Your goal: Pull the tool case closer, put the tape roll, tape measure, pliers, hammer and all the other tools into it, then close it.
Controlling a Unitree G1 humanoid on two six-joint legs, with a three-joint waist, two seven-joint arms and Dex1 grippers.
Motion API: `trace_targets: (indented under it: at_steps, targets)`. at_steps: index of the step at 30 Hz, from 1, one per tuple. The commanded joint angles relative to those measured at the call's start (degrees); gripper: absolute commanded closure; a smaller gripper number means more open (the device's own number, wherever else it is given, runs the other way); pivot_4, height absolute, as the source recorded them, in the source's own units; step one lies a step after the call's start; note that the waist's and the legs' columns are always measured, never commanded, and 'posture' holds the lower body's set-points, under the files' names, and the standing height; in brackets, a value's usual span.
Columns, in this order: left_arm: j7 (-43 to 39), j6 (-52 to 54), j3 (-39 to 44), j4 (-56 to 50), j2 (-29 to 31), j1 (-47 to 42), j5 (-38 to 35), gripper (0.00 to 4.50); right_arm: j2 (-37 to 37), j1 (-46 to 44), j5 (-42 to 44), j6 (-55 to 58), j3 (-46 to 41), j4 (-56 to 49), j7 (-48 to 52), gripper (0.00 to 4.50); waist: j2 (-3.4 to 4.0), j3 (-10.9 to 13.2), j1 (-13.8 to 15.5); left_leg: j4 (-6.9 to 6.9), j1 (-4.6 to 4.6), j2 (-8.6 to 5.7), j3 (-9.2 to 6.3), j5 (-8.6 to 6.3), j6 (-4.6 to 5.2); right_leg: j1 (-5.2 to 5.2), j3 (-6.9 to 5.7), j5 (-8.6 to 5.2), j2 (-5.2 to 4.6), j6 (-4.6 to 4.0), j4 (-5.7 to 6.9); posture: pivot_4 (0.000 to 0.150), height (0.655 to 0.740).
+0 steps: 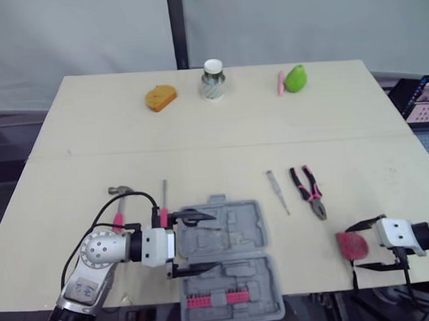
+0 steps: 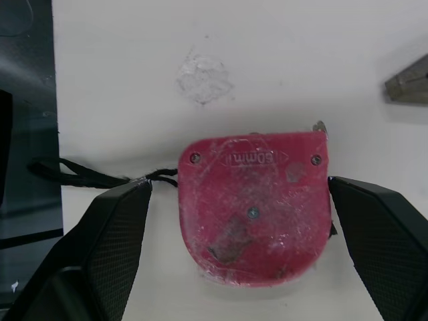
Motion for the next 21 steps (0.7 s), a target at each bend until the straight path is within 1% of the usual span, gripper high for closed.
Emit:
trace_targets:
  at_steps: [1, 8, 17, 20, 21]
  targets:
    - [0.32, -0.94, -0.39, -1.58, -0.12, -0.08, -0.05, 0.0, 0.32, -0.81, -0.9, -0.62, -0.22, 2.18, -0.96, 0.06, 0.0, 0.0, 0.04, 0.0, 0.0, 0.0, -0.01, 0.0, 0.0, 0.0, 0.0, 0.0, 0.0, 0.0, 0.0, 0.15, 0.74]
    - [0.34, -0.95, -0.39, -1.97, 0.09, 0.26, 0.03, 0.0, 0.88, -0.84, -3.77, -0.62, 0.87, 4.35, -2.88, 0.06, 0.0, 0.0, 0.03, 0.0, 0.0, 0.0, 0.0, 0.0, 0.0, 0.01, 0.0, 0.0, 0.0, 0.0, -0.01, 0.15, 0.74]
    - [0.56, -0.48, -0.39, -2.59, 0.33, -0.06, 0.21, 0.0, 1.55, -0.77, -5.94, -4.48, 1.55, 6.36, -5.74, 0.06, -0.06, -0.03, 0.04, 0.02, 0.09, 0.0, -0.07, 0.0, 0.0, 0.2, -0.06, 0.01, 0.0, 0.01, -0.13, 0.15, 0.74]
    - [0.69, -0.37, -0.39, -2.61, 0.29, -0.07, 0.23, 0.0, 1.74, -0.47, -5.59, -4.69, 1.48, 6.3, -5.69, 0.81, -0.17, -0.1, 0.0, 0.04, 0.08, 0.01, -0.11, 0.0, 0.0, 0.24, -0.09, 0.01, 0.01, 0.02, -0.15, 0.15, 0.74]
    - [0.73, -0.33, -0.39, -2.61, 0.27, -0.08, 0.22, 0.0, 1.78, -0.41, -5.38, -4.66, 1.44, 6.31, -5.58, 1.3, -0.21, -0.11, -0.07, 0.04, 0.09, 0.02, -0.11, 0.0, 0.0, 0.25, -0.1, 0.01, 0.02, 0.02, -0.16, 0.15, 0.74]
